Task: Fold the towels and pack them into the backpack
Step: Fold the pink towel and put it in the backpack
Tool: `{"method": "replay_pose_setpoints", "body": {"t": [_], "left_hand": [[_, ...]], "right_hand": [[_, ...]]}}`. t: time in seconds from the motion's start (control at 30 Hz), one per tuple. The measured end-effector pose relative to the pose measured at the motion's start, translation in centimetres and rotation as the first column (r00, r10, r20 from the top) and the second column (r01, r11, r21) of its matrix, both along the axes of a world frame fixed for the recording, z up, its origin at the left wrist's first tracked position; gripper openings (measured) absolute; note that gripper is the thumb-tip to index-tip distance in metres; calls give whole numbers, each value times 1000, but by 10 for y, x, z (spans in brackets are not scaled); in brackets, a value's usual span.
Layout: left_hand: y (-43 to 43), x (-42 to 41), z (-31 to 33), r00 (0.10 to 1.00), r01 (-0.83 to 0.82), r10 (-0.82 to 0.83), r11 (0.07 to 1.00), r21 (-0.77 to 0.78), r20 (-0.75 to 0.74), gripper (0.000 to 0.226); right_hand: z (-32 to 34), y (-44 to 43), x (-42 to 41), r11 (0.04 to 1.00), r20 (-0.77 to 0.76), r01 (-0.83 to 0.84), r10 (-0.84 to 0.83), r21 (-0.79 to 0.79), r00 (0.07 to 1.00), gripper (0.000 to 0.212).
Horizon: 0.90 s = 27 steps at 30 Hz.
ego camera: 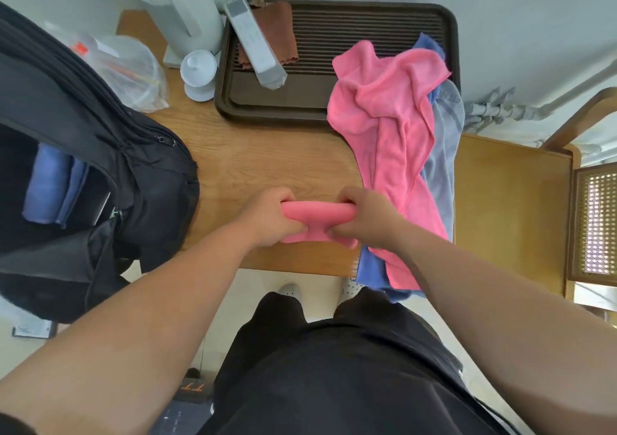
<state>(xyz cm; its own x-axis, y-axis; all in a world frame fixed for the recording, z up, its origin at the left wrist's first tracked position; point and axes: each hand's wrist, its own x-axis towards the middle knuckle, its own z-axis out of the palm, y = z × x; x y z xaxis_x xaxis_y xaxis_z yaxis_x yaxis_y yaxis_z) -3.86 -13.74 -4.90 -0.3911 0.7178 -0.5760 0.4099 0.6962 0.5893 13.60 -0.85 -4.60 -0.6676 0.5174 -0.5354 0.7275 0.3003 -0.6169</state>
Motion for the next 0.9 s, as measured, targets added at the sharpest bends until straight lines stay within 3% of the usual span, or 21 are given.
{"method": "replay_pose_setpoints", "body": {"t": [0.07,0.13,0.27,0.4,0.7,0.9], "left_hand": [[-2,6,17,955,-241,229,969,45,186,30],[-1,13,37,891,-395,356,914,93,283,31],[6,22,75,791,-581,493,792,189,363,32],[9,16,103,709,-694,565,666,274,422,35],[1,-40,150,886,-457,428,738,496,179,38],[-36,-104,169,995,-57,85,931,359,-61,37]], "right_hand": [[13,15,5,990,-109,105,-115,-91,987,39],[25,27,6,955,-225,199,-248,-220,942,41],[50,41,-1,894,-375,220,-373,-391,848,39],[72,42,-13,823,-400,186,-442,-537,803,32],[112,20,-59,780,-494,269,-580,-564,648,37],[129,-30,-109,757,-538,392,-649,-523,537,45]]}}
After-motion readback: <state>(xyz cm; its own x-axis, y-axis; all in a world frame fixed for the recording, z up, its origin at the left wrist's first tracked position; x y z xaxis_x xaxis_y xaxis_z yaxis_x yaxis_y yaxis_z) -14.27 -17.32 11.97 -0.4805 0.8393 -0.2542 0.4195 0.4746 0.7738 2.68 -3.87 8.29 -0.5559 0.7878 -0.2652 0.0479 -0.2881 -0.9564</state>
